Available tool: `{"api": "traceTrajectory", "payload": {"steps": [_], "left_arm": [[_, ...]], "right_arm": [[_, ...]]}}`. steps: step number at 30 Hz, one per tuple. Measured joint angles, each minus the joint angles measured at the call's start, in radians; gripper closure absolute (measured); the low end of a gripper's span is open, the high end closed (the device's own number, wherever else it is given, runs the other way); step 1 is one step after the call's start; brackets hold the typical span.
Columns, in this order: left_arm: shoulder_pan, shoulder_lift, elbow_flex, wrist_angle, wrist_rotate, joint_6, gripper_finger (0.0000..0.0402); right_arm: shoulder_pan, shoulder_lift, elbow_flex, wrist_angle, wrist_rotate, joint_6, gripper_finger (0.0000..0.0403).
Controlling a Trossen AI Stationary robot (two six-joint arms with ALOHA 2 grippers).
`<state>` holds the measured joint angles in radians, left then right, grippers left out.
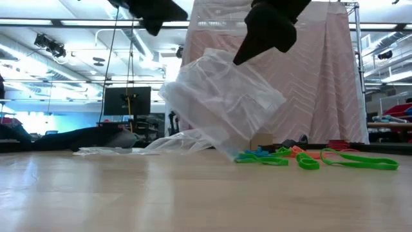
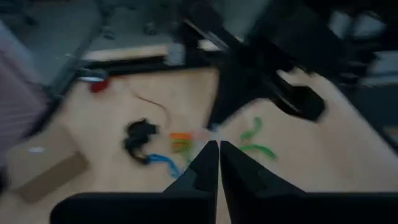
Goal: Sort rubber bands
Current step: Open the transparent zip bag
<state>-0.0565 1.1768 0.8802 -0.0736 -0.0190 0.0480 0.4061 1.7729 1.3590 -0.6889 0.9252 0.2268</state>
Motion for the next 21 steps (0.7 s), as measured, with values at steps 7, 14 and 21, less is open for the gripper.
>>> {"api": "traceTrajectory", "payload": {"steps": [7,14,21], "left_arm": [[0.003,0.033,-0.014,0.039,0.082,0.016,0.0348],[0.048,0.025,-0.087,0.187,-0.006,0.001,0.0331],[0.064,0.03,-0.102,0.232,0.005,0.026,0.0329]], "right_arm": [[-0.008,0.0,0.018,0.006,0.122,0.013,0.0403],[-0.008,0.0,0.019,0.037,0.134,0.01,0.0403],[-0.017,0.0,0.019,0.064,0.133,-0.022,0.0403]]}}
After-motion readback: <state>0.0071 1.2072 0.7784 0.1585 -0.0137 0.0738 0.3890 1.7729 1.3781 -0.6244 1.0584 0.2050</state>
